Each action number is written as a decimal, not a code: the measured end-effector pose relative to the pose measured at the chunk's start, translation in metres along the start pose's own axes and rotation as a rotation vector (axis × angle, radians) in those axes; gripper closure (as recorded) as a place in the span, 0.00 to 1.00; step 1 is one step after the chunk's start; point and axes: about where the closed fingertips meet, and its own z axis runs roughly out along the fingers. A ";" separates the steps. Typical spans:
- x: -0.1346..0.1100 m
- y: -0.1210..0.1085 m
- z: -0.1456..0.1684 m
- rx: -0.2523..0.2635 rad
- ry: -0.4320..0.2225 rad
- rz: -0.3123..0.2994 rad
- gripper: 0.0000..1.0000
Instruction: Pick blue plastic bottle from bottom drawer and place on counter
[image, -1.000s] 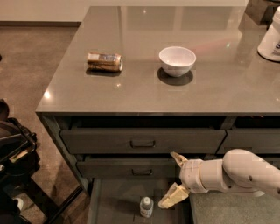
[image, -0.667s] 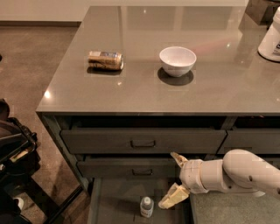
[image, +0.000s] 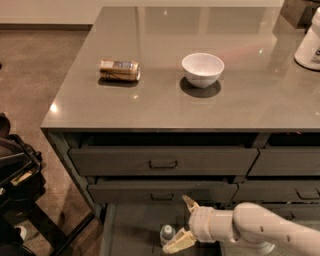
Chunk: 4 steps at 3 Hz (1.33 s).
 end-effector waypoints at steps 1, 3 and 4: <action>0.044 -0.012 0.057 0.050 -0.015 0.043 0.00; 0.084 -0.020 0.114 0.071 -0.009 0.106 0.00; 0.091 -0.032 0.121 0.088 -0.007 0.089 0.00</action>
Offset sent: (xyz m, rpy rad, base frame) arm 0.0557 0.0531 -0.2007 0.0009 0.0585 -0.1740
